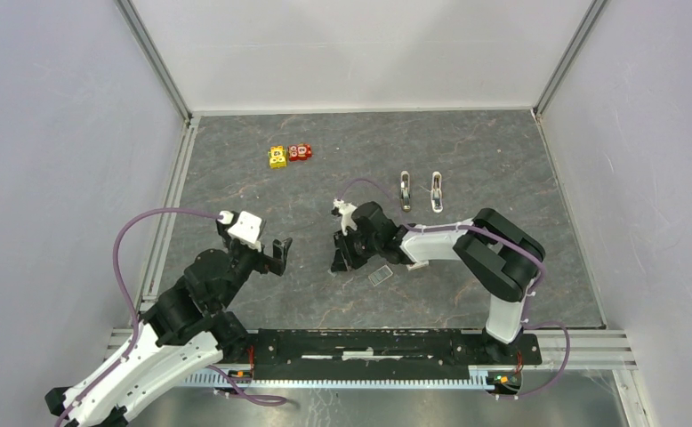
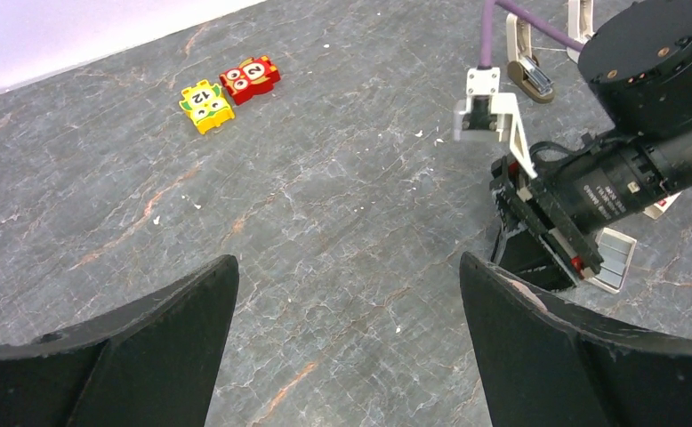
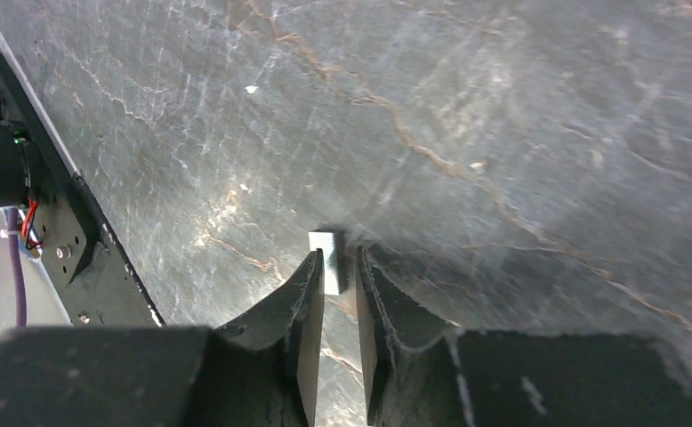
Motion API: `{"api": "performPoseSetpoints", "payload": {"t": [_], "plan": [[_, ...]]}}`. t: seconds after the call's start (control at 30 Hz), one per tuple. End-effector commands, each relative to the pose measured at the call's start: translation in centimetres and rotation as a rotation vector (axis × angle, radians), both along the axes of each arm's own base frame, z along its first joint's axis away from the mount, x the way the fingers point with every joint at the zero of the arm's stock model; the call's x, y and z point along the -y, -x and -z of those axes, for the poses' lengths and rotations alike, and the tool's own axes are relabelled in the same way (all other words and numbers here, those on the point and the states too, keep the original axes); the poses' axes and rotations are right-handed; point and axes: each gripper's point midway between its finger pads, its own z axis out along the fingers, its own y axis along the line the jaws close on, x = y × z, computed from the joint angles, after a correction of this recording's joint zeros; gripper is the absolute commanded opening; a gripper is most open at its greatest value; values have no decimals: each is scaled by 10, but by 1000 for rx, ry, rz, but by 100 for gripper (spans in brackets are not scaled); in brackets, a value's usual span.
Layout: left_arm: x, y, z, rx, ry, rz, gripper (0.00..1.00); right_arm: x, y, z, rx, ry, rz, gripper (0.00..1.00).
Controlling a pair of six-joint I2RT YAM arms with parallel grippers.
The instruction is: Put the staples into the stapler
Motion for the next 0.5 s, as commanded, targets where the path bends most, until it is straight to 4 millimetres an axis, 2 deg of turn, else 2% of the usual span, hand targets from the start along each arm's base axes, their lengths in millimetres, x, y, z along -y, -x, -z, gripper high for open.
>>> {"api": "performPoseSetpoints", "payload": {"t": [0.0,0.1,0.23,0.47], "plan": [[-3,-5,-7,35,-30,-12,100,17,-9,0,20,-8,24,27],[-3,-5,-7,32,-32,-14,100,23,-11,-2,23,-7,27,29],[-4,-5,-8,34,-34,-21,100,24,-16,-13,72,6,23,33],[-14,-2,-21,74,10,-50,100,23,-20,-26,192,122,43,34]]}}
